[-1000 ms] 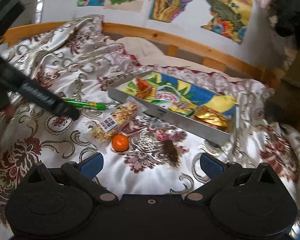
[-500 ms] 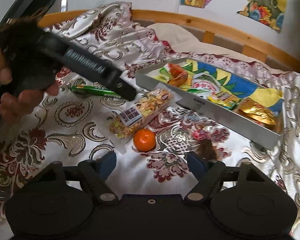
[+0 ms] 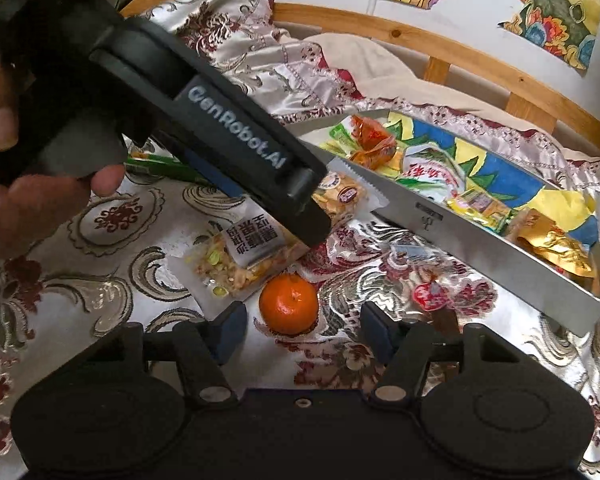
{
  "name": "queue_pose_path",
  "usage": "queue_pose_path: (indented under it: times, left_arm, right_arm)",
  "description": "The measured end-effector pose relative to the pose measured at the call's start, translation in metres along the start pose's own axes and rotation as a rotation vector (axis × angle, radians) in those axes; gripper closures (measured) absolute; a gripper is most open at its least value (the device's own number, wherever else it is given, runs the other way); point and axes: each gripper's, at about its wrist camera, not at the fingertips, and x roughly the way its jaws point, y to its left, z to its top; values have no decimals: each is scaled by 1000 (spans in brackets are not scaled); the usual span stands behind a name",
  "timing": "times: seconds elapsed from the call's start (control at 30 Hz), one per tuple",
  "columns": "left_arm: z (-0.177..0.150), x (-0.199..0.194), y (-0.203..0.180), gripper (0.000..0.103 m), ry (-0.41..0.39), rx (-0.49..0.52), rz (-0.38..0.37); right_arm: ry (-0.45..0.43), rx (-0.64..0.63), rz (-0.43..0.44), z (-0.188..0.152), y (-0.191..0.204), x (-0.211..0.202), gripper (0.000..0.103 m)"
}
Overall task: Organize snacks
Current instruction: 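Lower the right tool onto the mandarin orange and close it while the left tool reaches the nut bag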
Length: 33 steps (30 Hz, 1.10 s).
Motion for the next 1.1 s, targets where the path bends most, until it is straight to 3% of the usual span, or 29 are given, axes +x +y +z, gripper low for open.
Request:
queue_pose_path:
  times: [0.1, 0.23, 0.33, 0.37, 0.67, 0.9, 1.1]
  left_arm:
    - [0, 4, 3, 33, 14, -27, -15]
    - [0, 7, -1, 42, 25, 13, 15]
    - [-1, 8, -6, 48, 28, 45, 29]
    - [-1, 8, -7, 55, 33, 51, 25]
    - [2, 5, -4, 56, 52, -1, 28]
    - [1, 5, -5, 56, 71, -14, 37]
    - [-1, -2, -9, 56, 84, -35, 58]
  right_arm:
    - [2, -15, -8, 1, 3, 6, 46]
    - [0, -11, -2, 3, 4, 10, 54]
    - [3, 1, 10, 3, 3, 10, 68]
    - [7, 4, 12, 3, 3, 11, 67]
    - [43, -38, -18, 9, 8, 6, 68]
    - [63, 11, -62, 12, -5, -3, 68]
    - [29, 54, -95, 15, -17, -21, 68]
